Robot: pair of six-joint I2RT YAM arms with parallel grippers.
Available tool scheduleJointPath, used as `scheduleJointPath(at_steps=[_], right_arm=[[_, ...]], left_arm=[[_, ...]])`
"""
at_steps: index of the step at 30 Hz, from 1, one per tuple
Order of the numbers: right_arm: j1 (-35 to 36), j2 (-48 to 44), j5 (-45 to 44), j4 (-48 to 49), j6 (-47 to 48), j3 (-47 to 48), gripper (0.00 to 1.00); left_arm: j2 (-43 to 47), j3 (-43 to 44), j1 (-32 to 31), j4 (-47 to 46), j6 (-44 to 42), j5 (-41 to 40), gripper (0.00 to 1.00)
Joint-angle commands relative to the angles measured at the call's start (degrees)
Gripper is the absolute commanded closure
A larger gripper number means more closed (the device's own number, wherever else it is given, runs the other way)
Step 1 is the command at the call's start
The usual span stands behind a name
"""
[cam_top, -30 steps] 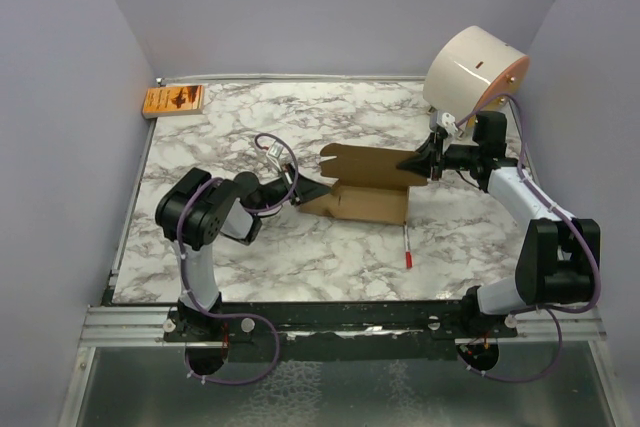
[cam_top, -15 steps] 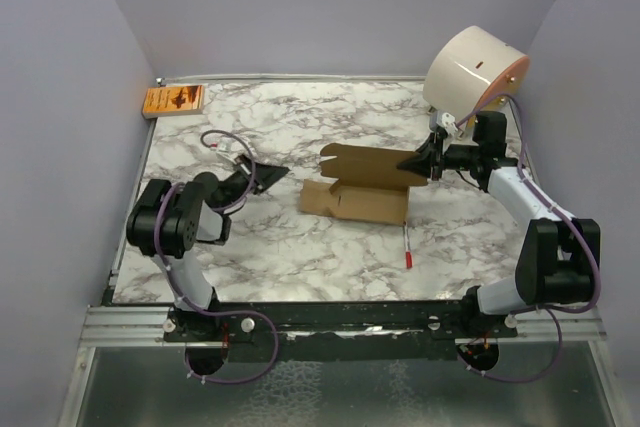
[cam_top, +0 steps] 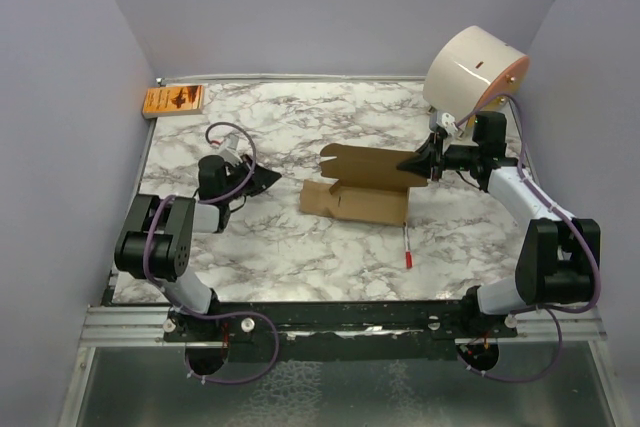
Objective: Fold the paper box
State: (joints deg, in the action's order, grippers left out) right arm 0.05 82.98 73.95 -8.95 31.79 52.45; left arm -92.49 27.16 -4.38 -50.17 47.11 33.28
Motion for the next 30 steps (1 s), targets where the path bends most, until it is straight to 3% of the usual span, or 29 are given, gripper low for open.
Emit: scheduleJointPath(at_steps=[1,13,21,30], right_arm=[[0.03,0.43,-0.08,-0.19,0.55,1.78,0.99],[0.03,0.42,0.54,-0.22,0.55,1.78,0.99],[0.03,0.41,0.78,-0.19,0.55,1.78,0.99],[0.02,0.29,0.7,-0.19,0.46,1.79,0.99]], left_arm=[[-3.66,3.36,-2.12,9.78,-7.64,-2.71,0.97],[-15.78,13.63,-11.53,14.89,-12.09,0.36,0.96],[-15.92,11.1,-13.27,2.4,-8.76,8.86,0.94],[-12.87,7.78,-15.46,-6.79,-5.42,12.77,0.91]])
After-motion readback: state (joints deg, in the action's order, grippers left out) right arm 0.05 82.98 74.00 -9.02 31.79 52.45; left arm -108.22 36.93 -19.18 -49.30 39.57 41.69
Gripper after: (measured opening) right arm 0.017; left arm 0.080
